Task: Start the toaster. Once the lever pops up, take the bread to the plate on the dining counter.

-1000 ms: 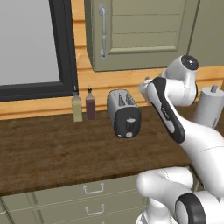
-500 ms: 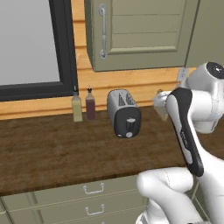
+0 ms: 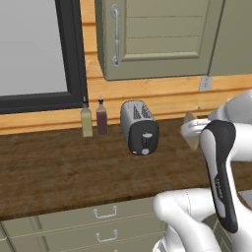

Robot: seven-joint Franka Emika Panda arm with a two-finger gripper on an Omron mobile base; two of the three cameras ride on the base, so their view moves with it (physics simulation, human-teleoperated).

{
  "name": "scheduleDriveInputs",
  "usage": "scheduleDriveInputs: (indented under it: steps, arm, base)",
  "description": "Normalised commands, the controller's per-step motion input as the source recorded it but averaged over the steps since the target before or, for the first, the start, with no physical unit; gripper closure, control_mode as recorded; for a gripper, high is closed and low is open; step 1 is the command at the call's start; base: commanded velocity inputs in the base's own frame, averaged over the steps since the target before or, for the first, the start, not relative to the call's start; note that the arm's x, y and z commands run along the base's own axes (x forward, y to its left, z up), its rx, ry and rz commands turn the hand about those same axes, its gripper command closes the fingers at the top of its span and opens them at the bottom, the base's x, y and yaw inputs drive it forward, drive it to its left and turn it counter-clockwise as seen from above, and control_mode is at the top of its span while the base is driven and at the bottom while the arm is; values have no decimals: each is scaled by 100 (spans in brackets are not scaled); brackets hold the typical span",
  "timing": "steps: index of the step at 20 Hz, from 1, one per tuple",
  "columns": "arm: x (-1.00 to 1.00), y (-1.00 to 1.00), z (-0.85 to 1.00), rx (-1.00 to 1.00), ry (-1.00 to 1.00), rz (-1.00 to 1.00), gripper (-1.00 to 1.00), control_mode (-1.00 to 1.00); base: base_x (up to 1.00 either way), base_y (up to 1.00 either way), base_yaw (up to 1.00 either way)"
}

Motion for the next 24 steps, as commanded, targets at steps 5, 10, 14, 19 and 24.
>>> scheduleDriveInputs:
  steps: [5, 10, 14, 19, 24]
  arm:
    - [-20, 0, 0, 0, 0, 0, 100, 100]
    - [0, 0, 0, 0, 0, 0, 100, 100]
    - [0, 0, 0, 0, 0, 0, 100, 100]
    - [0, 0, 0, 0, 0, 0, 100, 100]
    - [0, 0, 0, 0, 0, 0, 100, 100]
  base:
    - [-5, 2, 0]
    - [-50, 67, 6]
    - [-53, 94, 23]
    - [-46, 84, 69]
    - [0, 24, 100]
